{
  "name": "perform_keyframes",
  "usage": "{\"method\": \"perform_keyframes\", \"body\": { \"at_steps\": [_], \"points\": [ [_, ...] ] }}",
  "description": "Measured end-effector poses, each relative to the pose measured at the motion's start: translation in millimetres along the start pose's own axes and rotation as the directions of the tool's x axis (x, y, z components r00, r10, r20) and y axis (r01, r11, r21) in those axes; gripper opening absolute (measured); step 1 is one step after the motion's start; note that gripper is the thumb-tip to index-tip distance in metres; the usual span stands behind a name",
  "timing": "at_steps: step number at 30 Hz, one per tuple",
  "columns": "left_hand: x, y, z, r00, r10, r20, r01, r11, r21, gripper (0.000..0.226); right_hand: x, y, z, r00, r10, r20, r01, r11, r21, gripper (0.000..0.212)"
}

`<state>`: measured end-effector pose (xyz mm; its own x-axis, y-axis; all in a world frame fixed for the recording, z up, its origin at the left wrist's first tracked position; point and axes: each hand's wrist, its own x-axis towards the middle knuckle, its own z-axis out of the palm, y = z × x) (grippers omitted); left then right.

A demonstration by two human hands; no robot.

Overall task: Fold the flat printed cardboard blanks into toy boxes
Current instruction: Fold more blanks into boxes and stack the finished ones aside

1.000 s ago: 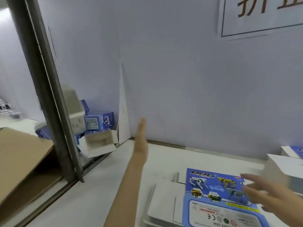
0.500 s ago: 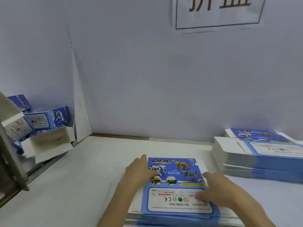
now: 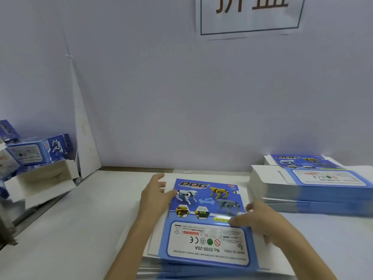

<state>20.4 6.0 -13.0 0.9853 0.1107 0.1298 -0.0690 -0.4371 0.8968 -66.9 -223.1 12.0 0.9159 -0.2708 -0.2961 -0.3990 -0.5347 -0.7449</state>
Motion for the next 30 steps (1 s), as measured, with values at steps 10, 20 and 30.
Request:
{"method": "perform_keyframes", "body": {
  "at_steps": [10,20,30],
  "points": [
    [-13.1,28.0,-16.8,0.943,0.324,0.072,-0.331,0.906,0.262,0.084,-12.7,-17.7,-18.4,0.930,-0.335,-0.149,0.352,0.930,0.108,0.004],
    [-32.8,62.0,-44.3,0.835,0.543,0.093,-0.496,0.666,0.558,0.098,-35.4,-18.8,-42.8,0.782,-0.621,-0.053,0.621,0.770,0.146,0.018],
    [-39.2,74.5,-73.6,0.774,0.569,-0.277,-0.561,0.820,0.115,0.006,-34.8,-26.9,-27.5,0.653,-0.641,-0.403,0.565,0.767,-0.305,0.068]
  ]
}}
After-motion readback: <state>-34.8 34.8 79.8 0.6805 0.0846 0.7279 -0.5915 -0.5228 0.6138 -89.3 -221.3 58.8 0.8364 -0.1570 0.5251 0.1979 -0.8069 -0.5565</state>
